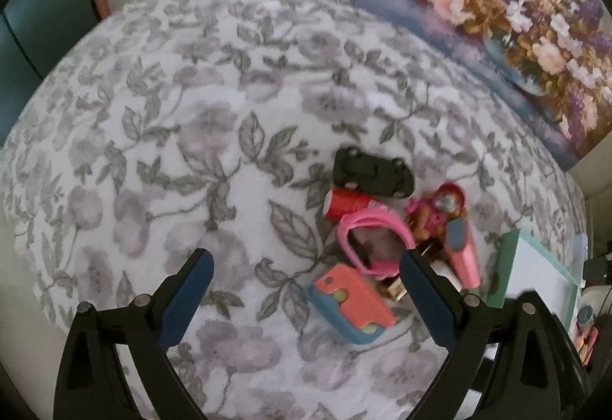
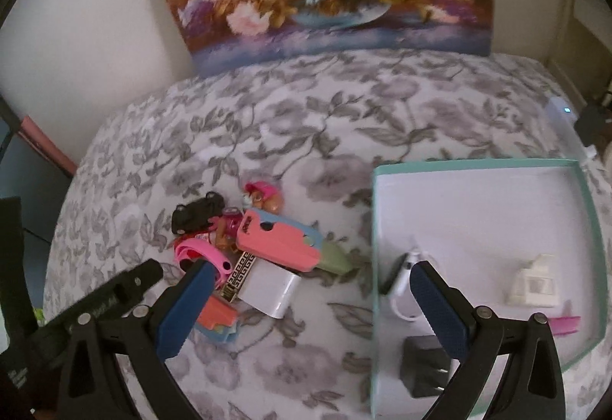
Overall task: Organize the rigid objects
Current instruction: 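Move both open tools from the tray back over the remaining pile, then lower the left tool onto the coral-and-teal case and close on it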
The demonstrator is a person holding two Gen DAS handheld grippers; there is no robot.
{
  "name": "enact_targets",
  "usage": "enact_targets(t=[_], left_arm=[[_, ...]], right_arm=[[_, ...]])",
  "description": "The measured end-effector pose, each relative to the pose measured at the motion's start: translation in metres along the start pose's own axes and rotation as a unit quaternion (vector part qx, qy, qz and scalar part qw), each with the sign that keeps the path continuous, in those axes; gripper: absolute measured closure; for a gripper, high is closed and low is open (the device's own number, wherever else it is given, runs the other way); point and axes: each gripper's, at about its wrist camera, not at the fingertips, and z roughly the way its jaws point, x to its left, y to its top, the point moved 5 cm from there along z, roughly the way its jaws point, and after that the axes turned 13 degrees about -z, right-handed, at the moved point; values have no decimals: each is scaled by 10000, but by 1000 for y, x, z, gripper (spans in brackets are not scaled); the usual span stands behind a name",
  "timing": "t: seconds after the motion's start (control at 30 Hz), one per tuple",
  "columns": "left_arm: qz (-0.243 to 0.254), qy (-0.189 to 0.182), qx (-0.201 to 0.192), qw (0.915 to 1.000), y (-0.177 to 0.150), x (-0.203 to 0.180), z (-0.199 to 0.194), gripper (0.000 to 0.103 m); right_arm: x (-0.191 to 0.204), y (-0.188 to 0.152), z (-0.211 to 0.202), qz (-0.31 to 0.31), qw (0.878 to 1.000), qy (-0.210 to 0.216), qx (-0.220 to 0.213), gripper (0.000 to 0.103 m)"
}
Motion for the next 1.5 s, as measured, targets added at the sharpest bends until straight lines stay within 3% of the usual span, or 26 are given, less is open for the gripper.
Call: enact_targets(t=[0.3,0.47,0.77,1.0,1.17,1.3,1.37,1.5], left_arm=[[392,-65,346,9986,-1,16,24,5],[860,-274,774,9929,-20,8,36,5],[1571,-388,1002,9817,-44,-17,41,5],[1932,-233,840,9773,-53,-41,50,5],[1917,-238,826,9777,-55,-55,61,6],[1855,-253,806,9790,-56,-57,64,15],[1822,-347,789,9795,-54,-48,60,24],[1836,-409,799,9789,-55,-45,56,25]], right_arm=[[6,-7,25,-88,9992,-62,390,0],[-5,-7,21,20,9991,-150,384,0],[-26,-11,18,234,9986,-181,428,0],[-26,-13,19,202,9986,-156,470,0],[-28,-15,20,221,9984,-167,499,0],[-29,-16,22,231,9982,-165,533,0],[-29,-16,22,228,9981,-162,542,0],[-26,-17,23,207,9981,-146,570,0]])
